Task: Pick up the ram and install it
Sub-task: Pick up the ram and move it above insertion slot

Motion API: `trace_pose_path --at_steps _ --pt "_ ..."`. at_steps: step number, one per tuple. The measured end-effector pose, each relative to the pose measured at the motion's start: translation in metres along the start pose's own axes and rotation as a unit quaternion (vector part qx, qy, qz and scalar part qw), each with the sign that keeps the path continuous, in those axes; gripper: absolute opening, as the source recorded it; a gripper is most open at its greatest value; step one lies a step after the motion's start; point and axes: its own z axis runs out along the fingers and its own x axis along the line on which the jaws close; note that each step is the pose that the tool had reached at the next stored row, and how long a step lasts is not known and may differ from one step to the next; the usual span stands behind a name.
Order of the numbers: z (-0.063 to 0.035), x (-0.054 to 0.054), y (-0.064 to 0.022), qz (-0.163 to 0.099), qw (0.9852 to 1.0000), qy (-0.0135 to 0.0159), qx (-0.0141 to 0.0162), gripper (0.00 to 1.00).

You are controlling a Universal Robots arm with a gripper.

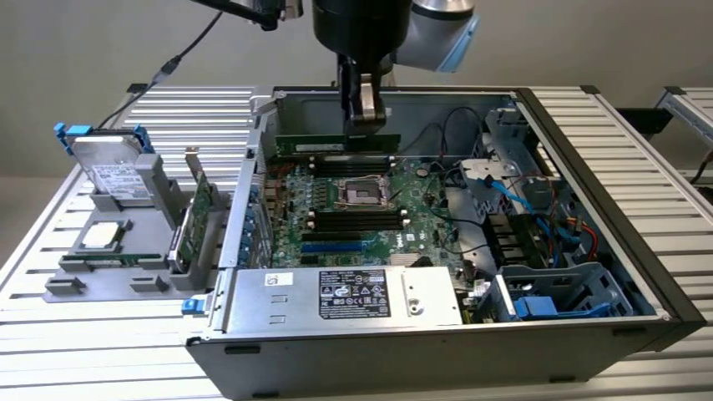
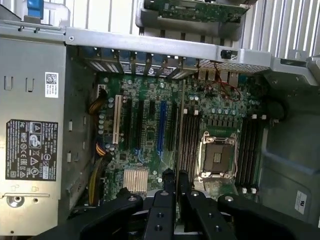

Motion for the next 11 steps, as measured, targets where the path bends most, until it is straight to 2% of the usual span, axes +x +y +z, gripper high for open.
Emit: trace_pose_path --at_steps 5,11 --pt "0.0108 -0.018 -0.0084 0.000 1.0000 0.0001 -0.0001 0.13" --pt "0.0204 -0.030 -0.0209 0.000 1.0000 0.0000 0.0000 0.13"
